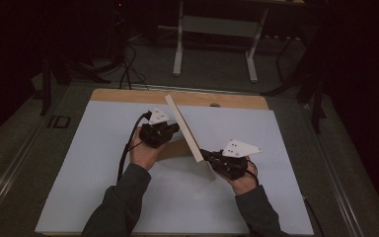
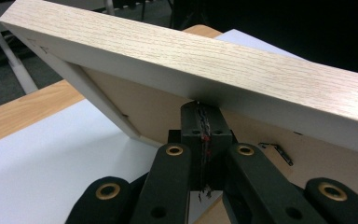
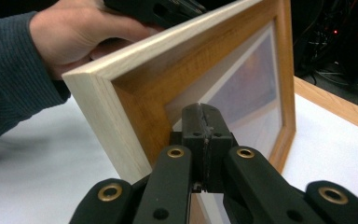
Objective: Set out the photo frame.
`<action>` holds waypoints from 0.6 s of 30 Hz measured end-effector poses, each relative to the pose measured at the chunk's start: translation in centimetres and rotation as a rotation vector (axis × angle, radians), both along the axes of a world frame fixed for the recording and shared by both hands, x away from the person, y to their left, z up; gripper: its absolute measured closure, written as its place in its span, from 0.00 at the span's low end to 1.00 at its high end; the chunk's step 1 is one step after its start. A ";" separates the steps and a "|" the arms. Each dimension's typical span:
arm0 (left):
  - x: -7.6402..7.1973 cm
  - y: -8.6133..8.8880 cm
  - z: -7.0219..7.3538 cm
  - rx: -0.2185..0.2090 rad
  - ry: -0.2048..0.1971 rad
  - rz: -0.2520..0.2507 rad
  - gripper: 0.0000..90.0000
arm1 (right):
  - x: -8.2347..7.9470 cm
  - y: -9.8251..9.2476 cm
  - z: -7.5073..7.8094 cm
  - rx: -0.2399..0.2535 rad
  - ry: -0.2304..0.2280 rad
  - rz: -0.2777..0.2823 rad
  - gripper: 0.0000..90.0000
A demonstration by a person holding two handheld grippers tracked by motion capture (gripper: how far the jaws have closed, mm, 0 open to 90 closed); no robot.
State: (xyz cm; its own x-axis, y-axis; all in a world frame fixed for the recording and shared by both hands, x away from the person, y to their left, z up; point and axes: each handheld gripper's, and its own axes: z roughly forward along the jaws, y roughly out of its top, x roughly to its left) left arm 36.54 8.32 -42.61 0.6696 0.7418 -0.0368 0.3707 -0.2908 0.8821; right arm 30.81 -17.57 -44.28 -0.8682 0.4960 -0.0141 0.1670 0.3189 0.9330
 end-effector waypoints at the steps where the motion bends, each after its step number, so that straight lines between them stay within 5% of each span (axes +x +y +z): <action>1: 0.0 0.0 0.0 -0.002 0.001 0.001 1.00 | 0.0 0.1 0.0 0.001 0.002 0.002 1.00; 18: 0.8 -0.4 -0.2 -0.034 0.014 0.008 1.00 | 0.0 1.0 0.3 -0.004 -0.003 0.018 1.00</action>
State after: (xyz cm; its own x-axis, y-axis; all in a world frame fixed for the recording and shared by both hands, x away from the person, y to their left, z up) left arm 37.39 7.96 -42.83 0.6628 0.7454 -0.0714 0.3856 -0.2579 0.8859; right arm 30.78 -16.59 -43.99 -0.8768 0.4805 -0.0187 0.1583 0.3252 0.9323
